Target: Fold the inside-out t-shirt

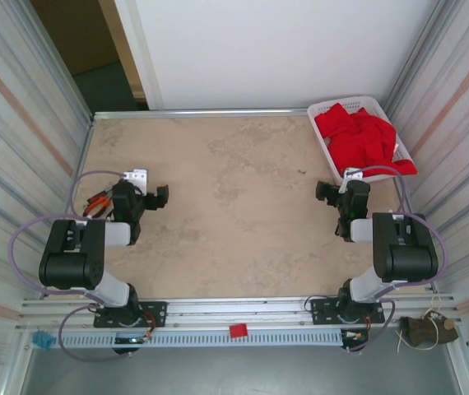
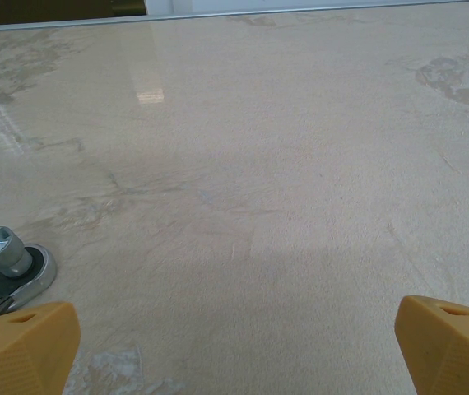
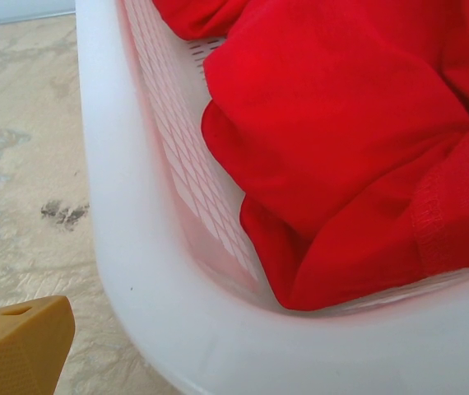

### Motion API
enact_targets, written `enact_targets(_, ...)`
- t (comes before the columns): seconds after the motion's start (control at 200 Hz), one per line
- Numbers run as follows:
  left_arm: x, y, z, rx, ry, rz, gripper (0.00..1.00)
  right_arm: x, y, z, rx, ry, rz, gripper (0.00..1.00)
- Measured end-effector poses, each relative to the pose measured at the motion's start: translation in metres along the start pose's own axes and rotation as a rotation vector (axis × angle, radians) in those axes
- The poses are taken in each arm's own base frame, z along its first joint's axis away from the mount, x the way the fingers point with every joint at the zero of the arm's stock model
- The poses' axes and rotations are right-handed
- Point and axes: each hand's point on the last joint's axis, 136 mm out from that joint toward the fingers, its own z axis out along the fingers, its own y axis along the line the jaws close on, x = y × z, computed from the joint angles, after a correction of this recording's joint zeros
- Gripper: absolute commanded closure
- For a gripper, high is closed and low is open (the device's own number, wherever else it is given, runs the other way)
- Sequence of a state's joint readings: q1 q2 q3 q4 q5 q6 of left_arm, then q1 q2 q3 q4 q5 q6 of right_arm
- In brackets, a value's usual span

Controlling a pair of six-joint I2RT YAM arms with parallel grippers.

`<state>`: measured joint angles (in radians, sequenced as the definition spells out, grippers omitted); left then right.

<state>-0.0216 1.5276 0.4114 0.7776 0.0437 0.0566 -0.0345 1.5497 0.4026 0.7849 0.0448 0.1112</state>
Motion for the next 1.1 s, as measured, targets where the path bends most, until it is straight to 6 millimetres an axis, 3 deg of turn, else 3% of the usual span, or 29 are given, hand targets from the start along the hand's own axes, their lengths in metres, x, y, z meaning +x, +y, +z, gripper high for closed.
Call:
enact_targets(0.115,0.0,-0.002,-0.002,0.0,0.031,0.013,0.01,-0.004,0.003,-0.007,0.036,0.037,-0.03,0.01)
enact_targets(0.18,-0.012,-0.009,-0.005,0.001,0.044,0.04,0.01,-0.028,0.012,-0.016,0.04,0.04,-0.034,0.01)
enact_targets(0.286,-0.063,-0.022,-0.021,0.01,-0.016,0.042,0.01,-0.104,0.015,-0.035,0.076,-0.03,0.091,0.01)
enact_targets(0.431,-0.151,-0.026,-0.052,0.013,-0.101,-0.106,0.01,-0.221,-0.014,-0.07,0.088,-0.172,0.372,0.01)
enact_targets(0.516,-0.185,-0.039,-0.07,0.045,-0.137,-0.165,0.01,-0.261,-0.03,-0.085,0.084,-0.199,0.458,0.01)
enact_targets(0.591,-0.189,-0.061,-0.08,0.093,-0.133,-0.179,0.01,-0.283,-0.029,-0.092,0.059,-0.195,0.49,0.01)
enact_targets(0.661,-0.177,-0.081,-0.082,0.132,-0.089,-0.175,0.01,-0.286,-0.025,-0.092,0.046,-0.163,0.504,0.0)
enact_targets(0.802,-0.151,-0.103,-0.078,0.167,0.011,-0.183,0.01,-0.261,-0.035,-0.067,0.105,-0.018,0.53,0.03)
enact_targets(1.102,-0.107,-0.13,-0.055,0.22,0.179,-0.212,0.01,-0.179,-0.075,0.072,0.284,0.392,0.522,0.05)
